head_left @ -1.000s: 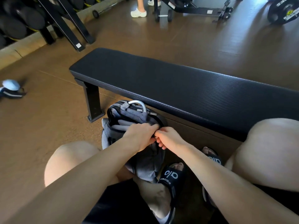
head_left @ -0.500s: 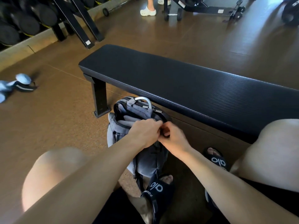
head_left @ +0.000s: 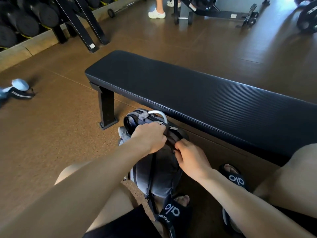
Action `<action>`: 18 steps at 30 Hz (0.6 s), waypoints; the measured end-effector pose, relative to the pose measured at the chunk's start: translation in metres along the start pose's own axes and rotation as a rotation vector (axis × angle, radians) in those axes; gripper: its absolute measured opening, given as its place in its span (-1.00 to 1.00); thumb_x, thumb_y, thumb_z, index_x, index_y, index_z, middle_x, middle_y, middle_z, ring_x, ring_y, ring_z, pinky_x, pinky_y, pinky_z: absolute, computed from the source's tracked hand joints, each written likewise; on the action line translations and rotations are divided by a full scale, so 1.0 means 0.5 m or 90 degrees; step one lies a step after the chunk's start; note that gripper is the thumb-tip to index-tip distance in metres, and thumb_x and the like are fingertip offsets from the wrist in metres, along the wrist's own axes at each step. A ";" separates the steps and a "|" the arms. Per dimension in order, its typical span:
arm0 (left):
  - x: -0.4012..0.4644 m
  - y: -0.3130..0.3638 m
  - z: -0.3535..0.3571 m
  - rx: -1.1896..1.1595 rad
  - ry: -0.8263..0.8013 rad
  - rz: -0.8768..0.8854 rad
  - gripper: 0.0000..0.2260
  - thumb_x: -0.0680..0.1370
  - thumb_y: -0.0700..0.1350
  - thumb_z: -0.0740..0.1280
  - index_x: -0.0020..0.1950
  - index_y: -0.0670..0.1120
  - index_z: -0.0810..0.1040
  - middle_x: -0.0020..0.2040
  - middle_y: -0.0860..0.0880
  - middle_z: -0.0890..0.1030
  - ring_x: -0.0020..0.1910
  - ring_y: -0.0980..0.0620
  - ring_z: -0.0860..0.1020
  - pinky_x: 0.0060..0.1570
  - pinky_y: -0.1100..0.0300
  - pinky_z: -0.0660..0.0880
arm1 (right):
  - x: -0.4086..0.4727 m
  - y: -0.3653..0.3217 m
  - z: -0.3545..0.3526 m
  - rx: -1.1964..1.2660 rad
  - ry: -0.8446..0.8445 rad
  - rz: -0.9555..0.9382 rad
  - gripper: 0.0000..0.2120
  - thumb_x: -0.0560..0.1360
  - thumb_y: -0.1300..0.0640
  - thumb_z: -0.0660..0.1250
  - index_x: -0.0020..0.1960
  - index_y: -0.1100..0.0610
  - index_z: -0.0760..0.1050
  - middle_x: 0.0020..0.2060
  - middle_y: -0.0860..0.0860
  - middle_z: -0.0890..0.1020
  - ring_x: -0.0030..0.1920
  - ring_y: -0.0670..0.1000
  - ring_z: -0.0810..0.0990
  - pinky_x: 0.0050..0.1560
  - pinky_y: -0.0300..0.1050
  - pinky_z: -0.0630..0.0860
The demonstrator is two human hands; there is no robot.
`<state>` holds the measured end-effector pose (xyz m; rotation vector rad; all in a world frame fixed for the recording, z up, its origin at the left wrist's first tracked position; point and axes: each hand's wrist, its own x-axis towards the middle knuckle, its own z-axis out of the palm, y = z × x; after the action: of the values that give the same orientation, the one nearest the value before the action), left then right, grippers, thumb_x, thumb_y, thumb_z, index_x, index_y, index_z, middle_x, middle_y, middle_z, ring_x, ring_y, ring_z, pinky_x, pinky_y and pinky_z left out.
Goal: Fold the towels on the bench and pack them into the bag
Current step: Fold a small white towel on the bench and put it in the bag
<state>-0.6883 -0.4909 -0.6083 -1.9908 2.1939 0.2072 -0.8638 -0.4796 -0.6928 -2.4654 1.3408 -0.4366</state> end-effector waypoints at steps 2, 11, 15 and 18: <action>0.009 -0.038 -0.012 -0.056 -0.036 -0.054 -0.87 0.61 -0.04 0.13 0.02 -0.02 0.45 0.05 -0.08 0.55 -0.01 -0.15 0.56 -0.14 0.04 0.42 | 0.004 -0.001 -0.005 -0.019 -0.023 -0.004 -0.83 0.61 0.07 0.26 0.16 0.08 0.53 0.03 -0.01 0.57 -0.03 0.01 0.60 -0.10 -0.18 0.50; 0.045 -0.082 -0.016 -0.160 -0.092 -0.023 -0.83 0.61 -0.09 0.17 -0.18 0.08 0.40 -0.09 -0.01 0.52 -0.09 -0.05 0.50 -0.17 0.06 0.36 | 0.123 -0.087 -0.064 0.083 -0.030 -0.022 -0.70 0.55 -0.03 0.33 0.23 0.06 0.46 0.07 -0.05 0.51 0.01 -0.06 0.52 -0.04 -0.13 0.52; 0.049 -0.102 -0.012 -0.159 -0.098 -0.036 -0.85 0.59 -0.09 0.19 -0.15 0.06 0.48 -0.09 0.00 0.53 -0.10 -0.03 0.53 -0.15 0.03 0.44 | 0.146 -0.102 -0.036 -0.046 -0.088 -0.075 -0.62 0.58 0.04 0.33 0.36 0.09 0.40 0.17 0.00 0.54 0.18 0.03 0.52 0.07 -0.11 0.54; 0.053 -0.127 -0.021 -0.126 -0.082 -0.063 -0.87 0.56 -0.10 0.20 -0.08 -0.01 0.55 -0.09 -0.04 0.54 -0.12 -0.05 0.56 -0.21 0.07 0.46 | 0.142 -0.088 -0.042 -0.035 -0.095 -0.057 -0.81 0.61 0.09 0.29 0.21 0.08 0.46 0.07 -0.01 0.56 0.05 0.00 0.58 -0.10 -0.20 0.43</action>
<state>-0.6281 -0.5252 -0.6030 -2.1147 2.0610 0.5425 -0.8021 -0.5193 -0.6473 -2.5539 1.2015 -0.2343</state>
